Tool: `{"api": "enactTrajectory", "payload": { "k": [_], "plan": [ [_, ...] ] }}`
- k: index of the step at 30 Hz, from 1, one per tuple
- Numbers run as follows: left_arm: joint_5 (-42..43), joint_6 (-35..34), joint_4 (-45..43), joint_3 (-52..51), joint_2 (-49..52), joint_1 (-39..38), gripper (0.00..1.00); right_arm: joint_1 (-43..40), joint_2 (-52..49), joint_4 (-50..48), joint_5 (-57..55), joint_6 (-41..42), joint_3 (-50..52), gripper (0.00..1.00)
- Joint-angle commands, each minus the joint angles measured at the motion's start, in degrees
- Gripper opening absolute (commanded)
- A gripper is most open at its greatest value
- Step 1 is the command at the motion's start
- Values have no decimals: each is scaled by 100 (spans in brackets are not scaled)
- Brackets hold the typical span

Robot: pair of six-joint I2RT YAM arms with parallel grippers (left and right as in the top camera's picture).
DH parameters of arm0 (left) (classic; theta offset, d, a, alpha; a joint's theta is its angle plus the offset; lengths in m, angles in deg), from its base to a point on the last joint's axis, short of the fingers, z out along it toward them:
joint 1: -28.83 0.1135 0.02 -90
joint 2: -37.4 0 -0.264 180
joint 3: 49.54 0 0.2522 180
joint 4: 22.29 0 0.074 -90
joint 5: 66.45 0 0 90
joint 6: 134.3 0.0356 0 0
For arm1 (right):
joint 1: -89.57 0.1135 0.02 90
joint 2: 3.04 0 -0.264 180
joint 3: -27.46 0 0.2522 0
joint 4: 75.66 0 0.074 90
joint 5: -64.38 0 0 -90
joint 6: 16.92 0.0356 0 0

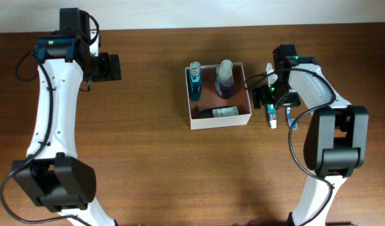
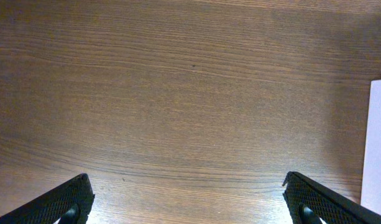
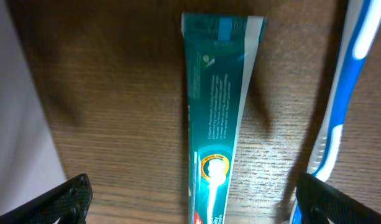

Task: Pack container
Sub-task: 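Lower the right gripper over the green toothpaste tube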

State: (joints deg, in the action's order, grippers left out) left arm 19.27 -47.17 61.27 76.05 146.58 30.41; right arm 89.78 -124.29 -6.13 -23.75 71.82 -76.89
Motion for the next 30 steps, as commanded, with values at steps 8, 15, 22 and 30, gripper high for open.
{"api": "enactTrajectory", "payload": {
  "k": [8,15,22,30],
  "plan": [
    [44,-35,7,-28,-13,-4,100,17,-111,-267,-153,96,227,99],
    [44,-35,7,-28,-13,-2,99,17,-136,-337,-153,96,229,100],
    [44,-35,7,-28,-13,-2,99,17,-289,-302,-151,96,229,100],
    [44,-35,4,-28,-13,-2,99,17,-293,-321,-160,114,232,96]
  ]
}}
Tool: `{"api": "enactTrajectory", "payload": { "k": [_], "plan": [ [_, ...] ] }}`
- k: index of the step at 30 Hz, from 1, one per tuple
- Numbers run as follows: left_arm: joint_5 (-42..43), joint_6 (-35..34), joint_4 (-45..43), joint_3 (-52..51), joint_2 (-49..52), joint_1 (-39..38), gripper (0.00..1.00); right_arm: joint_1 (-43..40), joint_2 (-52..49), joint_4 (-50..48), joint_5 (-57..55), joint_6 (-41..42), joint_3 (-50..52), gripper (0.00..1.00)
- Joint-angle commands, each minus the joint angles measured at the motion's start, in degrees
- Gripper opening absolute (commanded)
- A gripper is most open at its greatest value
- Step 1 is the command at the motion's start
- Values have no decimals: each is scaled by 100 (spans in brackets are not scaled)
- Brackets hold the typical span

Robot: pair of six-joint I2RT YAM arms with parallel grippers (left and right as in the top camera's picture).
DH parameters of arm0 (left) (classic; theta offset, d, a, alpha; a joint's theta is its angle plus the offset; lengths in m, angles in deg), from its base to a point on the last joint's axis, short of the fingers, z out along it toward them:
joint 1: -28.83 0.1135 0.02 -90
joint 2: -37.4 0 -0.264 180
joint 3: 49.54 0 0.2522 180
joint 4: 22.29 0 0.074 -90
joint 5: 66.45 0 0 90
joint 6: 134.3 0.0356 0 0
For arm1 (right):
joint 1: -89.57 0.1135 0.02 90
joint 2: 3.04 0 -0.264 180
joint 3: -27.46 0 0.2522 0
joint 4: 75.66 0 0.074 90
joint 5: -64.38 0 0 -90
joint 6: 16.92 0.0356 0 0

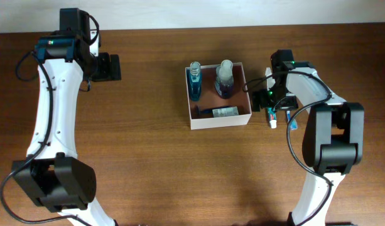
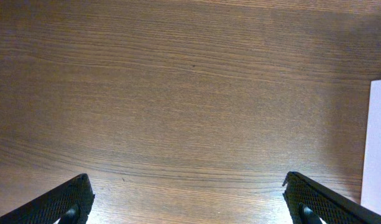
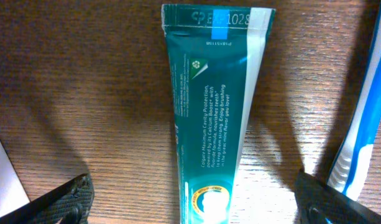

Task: Pack container
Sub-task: 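Lower the right gripper over the green toothpaste tube, then close the right gripper on the toothpaste tube and lift it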

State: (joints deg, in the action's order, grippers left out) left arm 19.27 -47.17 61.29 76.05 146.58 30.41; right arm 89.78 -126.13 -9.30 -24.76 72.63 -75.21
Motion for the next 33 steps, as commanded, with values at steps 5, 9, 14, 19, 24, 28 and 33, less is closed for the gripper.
{"api": "enactTrajectory", "payload": {
  "k": [5,9,14,19,24,28,33],
  "plan": [
    [44,-35,4,-28,-13,-2,99,17,-109,-24,-74,35,61,79],
    [44,-35,4,-28,-13,-2,99,17,-109,-15,-72,35,61,65],
    [44,-35,4,-28,-13,-2,99,17,-105,52,-72,101,-11,40],
    [44,-35,4,-28,-13,-2,99,15,-103,210,-72,101,-192,25],
    [44,-35,4,-28,-13,-4,99,15,-103,396,-72,101,-409,10],
    [44,-35,4,-28,-13,-2,99,15,-103,621,-72,98,-643,8],
    [44,-35,4,-28,-13,-2,99,15,-103,1320,-70,98,-1261,6]
  ]
}}
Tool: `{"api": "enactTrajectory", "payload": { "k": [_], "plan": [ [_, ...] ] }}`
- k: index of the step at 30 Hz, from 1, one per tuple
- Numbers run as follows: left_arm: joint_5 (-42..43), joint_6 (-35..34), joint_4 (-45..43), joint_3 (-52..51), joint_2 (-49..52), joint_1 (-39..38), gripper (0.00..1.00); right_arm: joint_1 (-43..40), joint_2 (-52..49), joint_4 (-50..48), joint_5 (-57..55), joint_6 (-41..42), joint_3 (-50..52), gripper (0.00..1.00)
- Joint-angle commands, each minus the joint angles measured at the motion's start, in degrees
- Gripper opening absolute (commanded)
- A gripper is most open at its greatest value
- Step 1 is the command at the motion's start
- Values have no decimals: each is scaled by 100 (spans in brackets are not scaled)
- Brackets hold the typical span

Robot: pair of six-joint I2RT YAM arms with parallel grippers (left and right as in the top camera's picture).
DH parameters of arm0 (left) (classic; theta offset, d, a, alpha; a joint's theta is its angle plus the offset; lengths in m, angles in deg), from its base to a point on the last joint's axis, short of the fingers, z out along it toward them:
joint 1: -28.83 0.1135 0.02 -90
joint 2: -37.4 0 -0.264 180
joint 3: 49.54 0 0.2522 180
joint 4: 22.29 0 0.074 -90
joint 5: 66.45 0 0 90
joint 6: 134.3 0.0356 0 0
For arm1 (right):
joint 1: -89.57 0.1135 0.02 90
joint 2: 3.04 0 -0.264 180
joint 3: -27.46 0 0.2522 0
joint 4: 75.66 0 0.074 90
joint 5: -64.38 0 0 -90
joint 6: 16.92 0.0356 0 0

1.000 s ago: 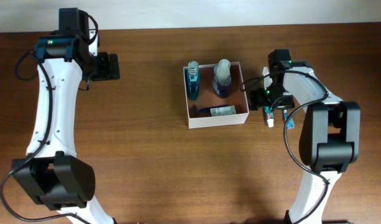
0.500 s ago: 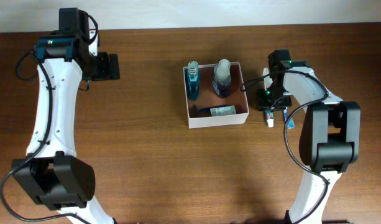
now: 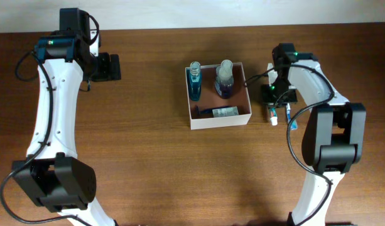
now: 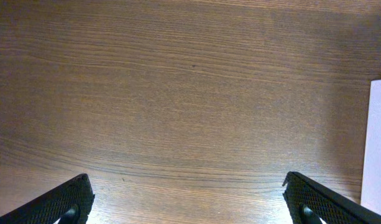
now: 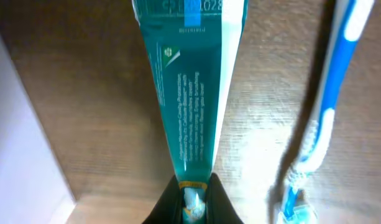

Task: Pack container
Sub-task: 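Close the right gripper on the toothpaste tube and lift it, then lower the toothpaste tube into the pink box and release it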

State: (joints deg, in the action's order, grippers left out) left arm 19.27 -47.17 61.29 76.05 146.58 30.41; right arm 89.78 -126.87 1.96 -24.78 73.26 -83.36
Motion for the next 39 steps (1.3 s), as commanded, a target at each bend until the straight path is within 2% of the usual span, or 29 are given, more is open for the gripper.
{"api": "enactTrajectory", "payload": {
  "k": [1,6,10,14,22,31,38,39],
  "plan": [
    [44,-35,4,-28,-13,-2,100,17,-28,367,-66,35,-627,6],
    [44,-35,4,-28,-13,-4,99,17,-28,1384,186,35,-1709,6],
    [44,-35,2,-28,-13,-2,99,17,-28,2149,890,35,-2531,6],
    [44,-35,4,-28,-13,-2,99,22,-28,2546,1528,35,-2872,6],
    [44,-35,4,-28,-13,-4,99,107,-26,2621,2566,37,-2846,6],
    [44,-37,4,-28,-13,-2,99,398,-28,2516,2581,223,-2809,8],
    [44,-35,4,-28,-13,-4,99,476,-31,2240,2549,227,-2754,14],
    [44,-35,4,-28,-13,-2,99,476,-31,2181,2549,227,-2728,18]
  ]
}}
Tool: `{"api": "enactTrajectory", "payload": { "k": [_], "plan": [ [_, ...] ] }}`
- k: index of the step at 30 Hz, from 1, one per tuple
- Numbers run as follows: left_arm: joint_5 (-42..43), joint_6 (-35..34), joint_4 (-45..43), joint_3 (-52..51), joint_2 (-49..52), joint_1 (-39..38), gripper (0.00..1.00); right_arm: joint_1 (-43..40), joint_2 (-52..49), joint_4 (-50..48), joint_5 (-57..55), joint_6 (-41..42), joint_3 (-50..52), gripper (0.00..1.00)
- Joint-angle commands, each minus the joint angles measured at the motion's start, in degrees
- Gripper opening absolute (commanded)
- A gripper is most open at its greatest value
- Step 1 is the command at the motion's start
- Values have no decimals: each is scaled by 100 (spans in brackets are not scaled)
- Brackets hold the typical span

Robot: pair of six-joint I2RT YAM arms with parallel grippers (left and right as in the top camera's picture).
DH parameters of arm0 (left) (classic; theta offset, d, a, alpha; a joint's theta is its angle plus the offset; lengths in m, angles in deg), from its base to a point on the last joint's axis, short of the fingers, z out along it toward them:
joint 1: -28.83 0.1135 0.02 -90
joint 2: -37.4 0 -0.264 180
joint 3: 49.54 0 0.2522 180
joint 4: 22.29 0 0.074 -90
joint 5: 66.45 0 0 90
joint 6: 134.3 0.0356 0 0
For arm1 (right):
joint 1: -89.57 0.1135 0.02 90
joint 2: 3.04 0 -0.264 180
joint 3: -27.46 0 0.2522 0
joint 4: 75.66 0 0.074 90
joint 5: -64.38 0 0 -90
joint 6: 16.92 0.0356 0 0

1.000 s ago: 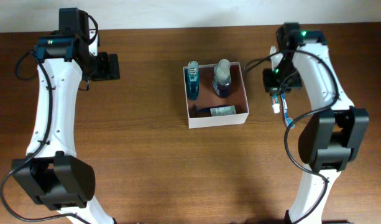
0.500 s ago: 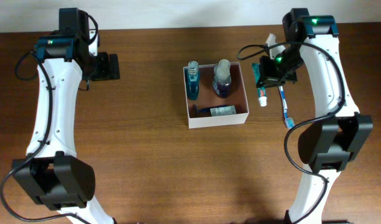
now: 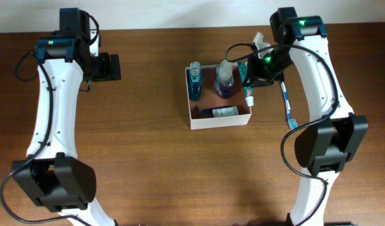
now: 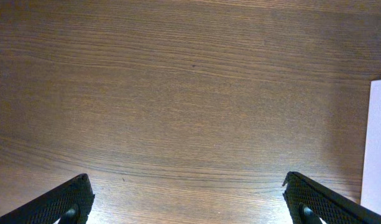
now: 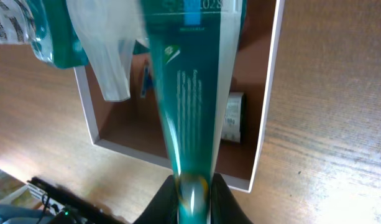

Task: Pack container
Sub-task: 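Lower the toothpaste tube into the pink box and release it, then move the right gripper down onto the blue toothbrush handle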

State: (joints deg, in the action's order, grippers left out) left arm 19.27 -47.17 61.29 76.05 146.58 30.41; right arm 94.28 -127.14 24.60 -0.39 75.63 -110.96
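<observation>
My right gripper (image 5: 190, 194) is shut on the cap end of a teal toothpaste tube (image 5: 191, 93). It holds the tube in the air over the right side of the white box (image 5: 265, 93). Overhead, this gripper (image 3: 250, 86) and the tube (image 3: 243, 68) sit above the box's (image 3: 218, 120) right wall. Inside the box stand a blue bottle (image 3: 195, 81) and a clear-capped bottle (image 3: 224, 78), and a small tube (image 3: 224, 112) lies near the front wall. My left gripper (image 4: 189, 211) is open over bare wood, far left of the box (image 3: 108, 67).
A blue and white toothbrush (image 3: 286, 103) lies on the table right of the box. The box's white edge (image 4: 376, 149) shows at the right of the left wrist view. The wooden table (image 3: 148, 163) stretches around the box.
My right gripper was shut on the tube lying on the table beside the toothbrush. Now it holds the tube lifted and farther left, over the box's right side. The left arm is unchanged.
At first my right gripper was open above the tube lying right of the box, next to the toothbrush. It stayed open and closer over the tube, then was shut on its cap end. Now the tube is off the table and over the box.
</observation>
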Motion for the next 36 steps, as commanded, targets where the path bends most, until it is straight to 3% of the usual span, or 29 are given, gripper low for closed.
{"api": "enactTrajectory", "payload": {
  "k": [1,11,21,26,31,36],
  "plan": [
    [44,-35,4,-28,-13,-2,99,26,-4,-127,111,-9,50,22],
    [44,-35,2,-28,-13,-2,99,15,-15,-461,35,-11,155,55],
    [44,-35,4,-28,-13,-2,99,-892,-13,-411,-509,-337,149,68],
    [44,-35,4,-28,-13,-2,99,-1276,-15,-289,-813,-682,151,93],
    [44,-35,4,-28,-13,-2,99,-1217,-15,-522,-2009,-680,195,98],
    [44,-35,4,-28,-13,-2,99,-1213,-109,-824,-2092,-684,348,100]
  ]
}}
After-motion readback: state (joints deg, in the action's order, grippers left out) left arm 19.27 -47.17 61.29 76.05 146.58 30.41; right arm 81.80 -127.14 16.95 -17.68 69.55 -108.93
